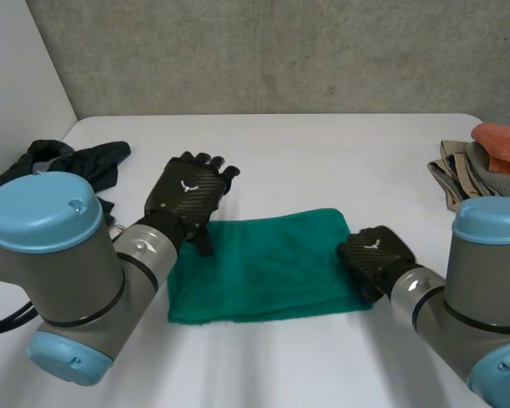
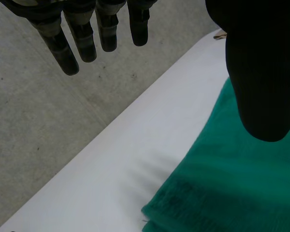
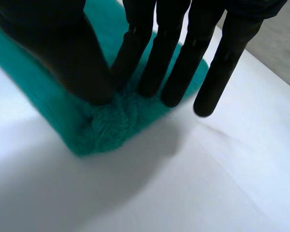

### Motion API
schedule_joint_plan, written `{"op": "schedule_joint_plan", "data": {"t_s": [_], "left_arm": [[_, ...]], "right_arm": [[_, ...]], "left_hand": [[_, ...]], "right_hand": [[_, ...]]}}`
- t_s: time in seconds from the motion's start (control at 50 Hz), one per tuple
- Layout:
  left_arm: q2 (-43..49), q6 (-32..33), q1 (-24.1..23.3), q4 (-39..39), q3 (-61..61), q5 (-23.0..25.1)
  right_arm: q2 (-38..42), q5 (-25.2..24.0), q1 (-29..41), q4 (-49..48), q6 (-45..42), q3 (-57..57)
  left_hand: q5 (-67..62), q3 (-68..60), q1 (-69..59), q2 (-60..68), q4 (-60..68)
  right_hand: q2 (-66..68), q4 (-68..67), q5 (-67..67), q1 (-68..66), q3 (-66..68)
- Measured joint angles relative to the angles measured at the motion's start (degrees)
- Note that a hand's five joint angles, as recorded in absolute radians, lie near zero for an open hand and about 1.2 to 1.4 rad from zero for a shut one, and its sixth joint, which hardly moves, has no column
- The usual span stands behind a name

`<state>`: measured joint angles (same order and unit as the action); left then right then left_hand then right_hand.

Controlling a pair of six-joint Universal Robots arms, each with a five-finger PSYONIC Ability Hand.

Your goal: Fold the laundry.

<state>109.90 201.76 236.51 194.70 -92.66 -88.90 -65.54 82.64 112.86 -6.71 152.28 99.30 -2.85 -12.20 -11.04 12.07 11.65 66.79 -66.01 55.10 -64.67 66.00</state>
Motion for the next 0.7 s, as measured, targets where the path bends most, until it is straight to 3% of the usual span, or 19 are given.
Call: {"op": "schedule_joint_plan", "data": {"t_s": [0.08,0.16,0.22,0.3,0.38,0.44,0.46,0.48,0.5,0.52,0.56,0.7], "left_arm": [[-0.38,0.09,0.02,-0.09,-0.41,-0.24],[-2.05,0.12,0.94,-0.43,-0.75,-0.68],[-4.39,0.07,2.70,-0.61,-1.42,-0.83],[-7.92,-0.05,5.77,-0.64,-2.87,-0.88],[-9.70,-0.37,7.62,-0.47,-4.15,-0.86],[-10.31,-0.85,8.48,-0.32,-4.90,-0.82],[-10.41,-1.10,8.65,-0.26,-5.07,-0.80],[-10.43,-1.33,8.74,-0.21,-5.18,-0.79],[-10.43,-1.33,8.74,-0.21,-5.18,-0.79],[-10.36,-1.88,8.74,-0.13,-5.18,-0.76],[-10.15,-2.59,8.63,-0.07,-5.04,-0.73],[-8.38,-7.88,7.23,0.03,-3.32,-0.42]], "right_arm": [[0.00,3.87,-1.13,-7.43,-3.21,-0.12],[-1.72,4.13,3.51,-12.55,-4.43,-2.26],[-1.60,1.01,9.72,-14.09,-4.31,-4.67],[1.21,-6.75,18.88,-15.03,-3.68,-7.87],[5.36,-13.86,23.27,-14.69,-2.89,-9.51],[8.30,-17.47,24.89,-14.24,-1.19,-10.88],[9.04,-17.95,25.12,-14.08,0.06,-11.45],[9.39,-17.74,25.17,-13.95,1.62,-11.97],[9.39,-17.74,25.17,-13.95,1.62,-11.97],[9.22,-16.25,24.83,-13.81,4.95,-12.77],[8.34,-13.94,23.97,-13.68,8.83,-13.31],[2.12,-6.75,17.22,-11.46,22.53,-13.79]], "left_hand": [[0.00,0.00,0.00,0.00,0.00],[0.00,0.00,0.00,0.00,0.00],[0.00,0.00,0.00,0.00,0.00],[0.00,0.00,0.00,0.00,0.00],[0.00,0.00,0.00,0.00,0.00],[0.00,0.00,0.00,0.00,0.00],[0.00,0.00,0.00,0.00,0.00],[0.00,0.00,0.00,0.00,0.00],[0.00,0.00,0.00,0.00,0.00],[0.00,0.00,0.00,0.00,0.00],[0.00,0.00,0.00,0.00,0.00],[0.14,0.00,0.00,0.00,0.00]], "right_hand": [[0.76,-2.41,1.34,0.00,1.97],[0.76,-2.53,1.63,0.00,2.05],[0.76,-2.58,2.06,0.00,2.07],[0.76,-2.59,2.76,0.00,2.07],[0.76,-2.60,2.86,0.00,2.08],[-5.95,4.78,-3.84,5.01,-4.94],[-18.50,17.05,-15.07,16.38,-17.21],[-27.00,25.20,-24.76,25.83,-25.31],[-27.00,25.20,-24.76,25.83,-25.31],[-42.91,40.75,-40.90,41.41,-40.83],[-53.07,51.61,-50.93,51.01,-51.73],[-54.61,54.12,-52.34,52.63,-54.00]]}}
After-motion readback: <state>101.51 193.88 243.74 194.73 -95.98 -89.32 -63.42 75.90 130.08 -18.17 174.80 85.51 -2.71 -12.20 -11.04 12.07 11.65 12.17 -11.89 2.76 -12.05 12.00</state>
